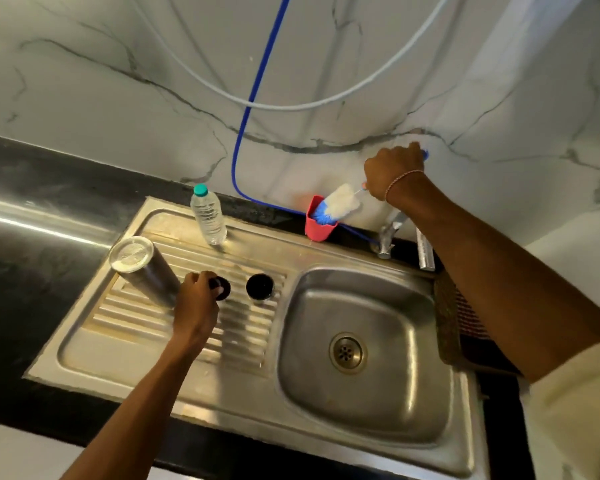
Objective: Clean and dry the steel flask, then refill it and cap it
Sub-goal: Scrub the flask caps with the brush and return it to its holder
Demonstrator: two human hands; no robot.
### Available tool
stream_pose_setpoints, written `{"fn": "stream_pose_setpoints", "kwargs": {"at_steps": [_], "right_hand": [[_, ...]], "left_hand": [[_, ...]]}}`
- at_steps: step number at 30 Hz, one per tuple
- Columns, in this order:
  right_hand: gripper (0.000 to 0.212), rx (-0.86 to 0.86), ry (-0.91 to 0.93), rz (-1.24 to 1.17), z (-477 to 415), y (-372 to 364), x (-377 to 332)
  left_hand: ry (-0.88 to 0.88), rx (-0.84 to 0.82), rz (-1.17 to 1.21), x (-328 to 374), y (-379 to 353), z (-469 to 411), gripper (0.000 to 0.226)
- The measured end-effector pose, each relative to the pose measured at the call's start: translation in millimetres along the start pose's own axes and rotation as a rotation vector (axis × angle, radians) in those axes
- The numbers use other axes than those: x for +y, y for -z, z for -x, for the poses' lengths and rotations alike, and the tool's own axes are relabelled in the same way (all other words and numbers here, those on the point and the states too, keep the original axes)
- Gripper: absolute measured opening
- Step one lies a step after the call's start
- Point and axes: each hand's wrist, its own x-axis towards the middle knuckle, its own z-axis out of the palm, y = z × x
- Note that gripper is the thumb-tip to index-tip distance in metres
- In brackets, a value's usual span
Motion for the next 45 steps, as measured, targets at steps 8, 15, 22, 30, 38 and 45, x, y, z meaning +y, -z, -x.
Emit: {"fn": "stream_pose_setpoints", "kwargs": {"at_steps": [8,15,22,30,38,45], "right_hand": [[0.016,0.070,0.079,-0.056,2.5,-2.1,6.5],[0.016,0.206,0.072,0.037,10.0,14.0,41.4],[0.017,0.156,0.151,0.074,17.6,12.7,7.5],[0.022,0.072,0.164,0.030,19.2,-2.6,-14.8],[0.014,0.225,0.112,0.038,32.0,26.8,16.1],[0.015,0.173,-0.007,0.015,80.0,40.8,40.7]], "left_hand": [[0.116,0.145,0.605,64.7,13.3,4.0,0.026],[0.113,0.094,0.891,107.2,15.3,15.7,0.024],[0.055,0.061,0.905,114.8,16.6,27.6,0.020],[0.038,0.031,0.937,107.6,21.0,34.5,0.025],[0.018,0.007,0.962,113.7,25.4,41.3,0.033],[0.030,0.011,0.966,120.2,21.4,46.5,0.026]]}}
